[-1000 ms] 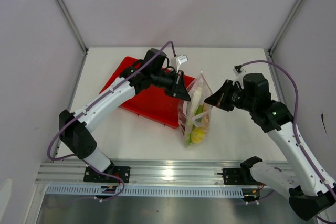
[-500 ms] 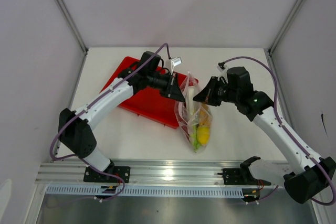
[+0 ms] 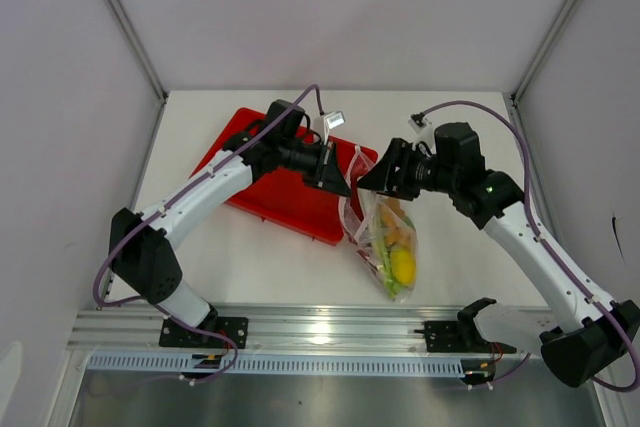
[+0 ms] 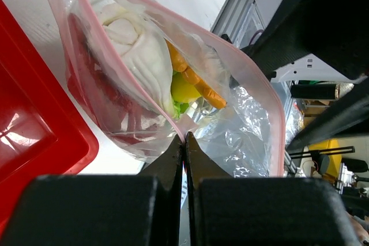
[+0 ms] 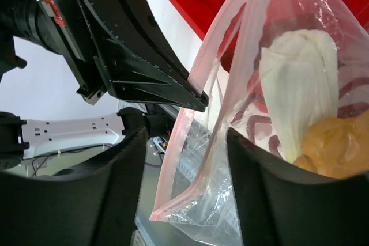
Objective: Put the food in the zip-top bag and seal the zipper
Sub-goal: Adjust the zipper food storage bag at the center of the board.
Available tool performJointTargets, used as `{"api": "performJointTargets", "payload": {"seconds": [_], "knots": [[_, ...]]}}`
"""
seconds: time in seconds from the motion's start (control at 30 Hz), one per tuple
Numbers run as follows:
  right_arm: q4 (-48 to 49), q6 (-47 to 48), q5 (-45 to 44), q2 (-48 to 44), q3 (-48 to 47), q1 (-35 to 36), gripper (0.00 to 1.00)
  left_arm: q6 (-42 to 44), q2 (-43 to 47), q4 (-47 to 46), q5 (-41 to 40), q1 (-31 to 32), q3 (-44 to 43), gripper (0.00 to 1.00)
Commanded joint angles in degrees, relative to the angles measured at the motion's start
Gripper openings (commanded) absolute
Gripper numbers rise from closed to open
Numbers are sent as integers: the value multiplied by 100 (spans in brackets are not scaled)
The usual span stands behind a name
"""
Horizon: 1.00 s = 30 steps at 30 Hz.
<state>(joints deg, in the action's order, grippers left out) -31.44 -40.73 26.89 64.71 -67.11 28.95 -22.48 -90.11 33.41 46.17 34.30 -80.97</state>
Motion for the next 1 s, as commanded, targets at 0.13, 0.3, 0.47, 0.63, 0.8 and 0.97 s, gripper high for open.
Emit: {"api": "performJointTargets", "payload": {"seconds": [0.13,0.3,0.47,0.63,0.8,0.97], "knots": [[-336,566,-149,-151,-241,32,65,-20,362,-300,217,-152,353,1],[-696,821,-378,-301,-267,-195,66,24,458,-335,365,-231,424,1],[-793,1075,-220,-310,-285,-706,66,340,582,-423,866,-284,310,1],[-697,1602,-246,-55,-399,-1040,66,735,398,-177,1332,-310,46,1],[-512,1647,-35,349,-566,-1313,65,903,257,86,1298,-310,-305,1],[-547,2401,-211,806,-1040,-1453,65,1087,-24,446,1359,-310,-788,1]]}}
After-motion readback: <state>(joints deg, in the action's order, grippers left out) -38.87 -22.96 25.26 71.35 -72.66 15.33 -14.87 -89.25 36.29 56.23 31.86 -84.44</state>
